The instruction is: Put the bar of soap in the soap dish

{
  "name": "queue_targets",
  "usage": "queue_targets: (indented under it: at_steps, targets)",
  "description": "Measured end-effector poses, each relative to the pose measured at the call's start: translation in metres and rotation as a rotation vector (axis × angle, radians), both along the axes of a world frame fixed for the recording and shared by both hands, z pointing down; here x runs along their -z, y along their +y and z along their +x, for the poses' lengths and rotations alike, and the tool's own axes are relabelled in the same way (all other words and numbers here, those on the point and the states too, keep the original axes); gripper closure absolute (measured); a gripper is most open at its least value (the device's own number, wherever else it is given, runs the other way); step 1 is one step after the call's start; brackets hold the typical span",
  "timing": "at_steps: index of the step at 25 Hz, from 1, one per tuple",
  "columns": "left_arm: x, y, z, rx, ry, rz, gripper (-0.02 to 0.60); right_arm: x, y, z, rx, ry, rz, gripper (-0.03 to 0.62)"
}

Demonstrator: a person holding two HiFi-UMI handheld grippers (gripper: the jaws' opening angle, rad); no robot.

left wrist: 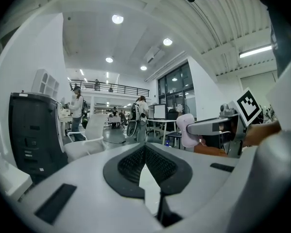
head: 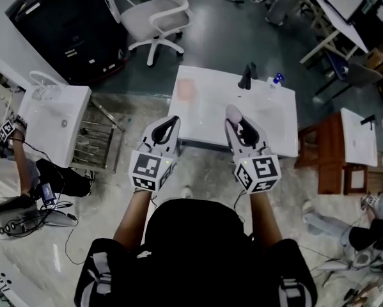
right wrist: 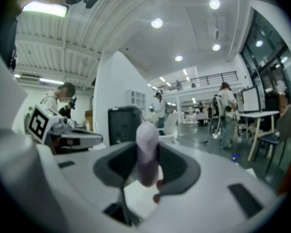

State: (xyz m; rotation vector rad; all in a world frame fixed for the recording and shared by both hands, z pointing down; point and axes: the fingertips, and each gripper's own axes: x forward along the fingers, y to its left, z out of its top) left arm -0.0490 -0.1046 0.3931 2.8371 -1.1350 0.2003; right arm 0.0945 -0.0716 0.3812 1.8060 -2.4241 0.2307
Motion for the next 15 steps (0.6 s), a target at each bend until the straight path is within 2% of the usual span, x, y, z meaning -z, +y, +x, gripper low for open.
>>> queue_targets:
  at_steps: [7,13,15]
  targets:
    - [-0.007,-0.016,-0.002,0.01,-0.012,-0.015,0.557,-0.003,-0.023,-0.001,0.016,0.001,-0.015,0.431]
    - [-0.013,-0.029,0.008,0.022,-0.04,-0.001,0.557,-0.008,-0.043,0.005,0.042,-0.017,-0.008,0.431]
    - [-0.017,-0.036,0.014,0.035,-0.055,-0.021,0.557,-0.011,-0.053,0.011,0.056,-0.024,-0.01,0.431]
